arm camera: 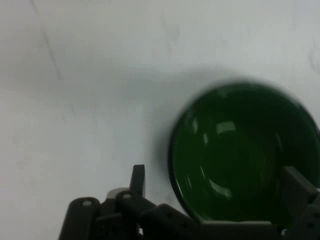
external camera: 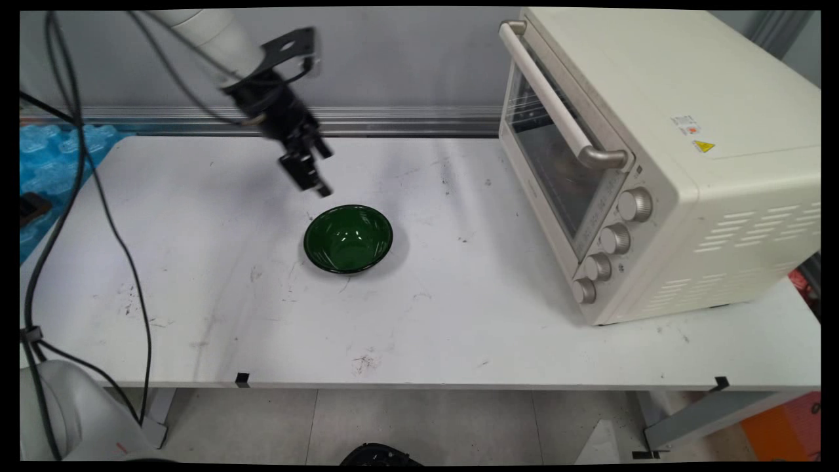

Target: Open the oven

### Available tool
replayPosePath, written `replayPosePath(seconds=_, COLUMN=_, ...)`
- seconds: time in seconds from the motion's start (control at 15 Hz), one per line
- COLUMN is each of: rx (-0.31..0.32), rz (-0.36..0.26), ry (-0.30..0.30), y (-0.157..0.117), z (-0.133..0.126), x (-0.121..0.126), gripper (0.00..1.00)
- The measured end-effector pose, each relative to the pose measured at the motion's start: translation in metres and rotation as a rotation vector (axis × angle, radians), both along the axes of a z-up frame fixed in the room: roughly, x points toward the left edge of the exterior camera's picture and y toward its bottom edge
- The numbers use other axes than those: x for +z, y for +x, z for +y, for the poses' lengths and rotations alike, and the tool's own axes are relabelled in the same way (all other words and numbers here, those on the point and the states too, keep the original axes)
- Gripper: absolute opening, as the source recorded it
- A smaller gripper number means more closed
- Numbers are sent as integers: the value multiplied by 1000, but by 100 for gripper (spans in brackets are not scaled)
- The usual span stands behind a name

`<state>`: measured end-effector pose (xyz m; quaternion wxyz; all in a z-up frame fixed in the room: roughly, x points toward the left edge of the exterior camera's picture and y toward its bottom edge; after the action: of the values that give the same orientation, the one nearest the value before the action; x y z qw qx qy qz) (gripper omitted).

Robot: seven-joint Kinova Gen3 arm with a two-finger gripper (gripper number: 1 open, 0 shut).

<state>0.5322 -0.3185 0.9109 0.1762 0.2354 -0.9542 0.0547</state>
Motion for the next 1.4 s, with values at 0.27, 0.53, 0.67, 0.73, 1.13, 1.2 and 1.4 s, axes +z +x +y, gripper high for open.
replayPosePath(seconds=0.27, rx=-28, rz=54, ry=-64, y=-32, z=-38, x=15, gripper=100)
replayPosePath(seconds=0.53, rx=-46, rz=102, ry=-118, y=-58, z=-67, x=31, gripper=100)
replayPosePath(seconds=0.67, rx=-52, rz=120, ry=-138, y=-68, z=-78, x=38, gripper=100)
replayPosePath(seconds=0.73, rx=-55, rz=132, ry=-150, y=-74, z=-85, x=42, gripper=100)
replayPosePath(seconds=1.13, rx=-58, rz=185, ry=-195, y=-101, z=-110, x=60, gripper=0)
replayPosePath(seconds=1.2, rx=-58, rz=190, ry=-198, y=-103, z=-112, x=62, gripper=0)
replayPosePath(seconds=1.4, rx=-56, rz=215, ry=-214, y=-116, z=-121, x=72, gripper=0)
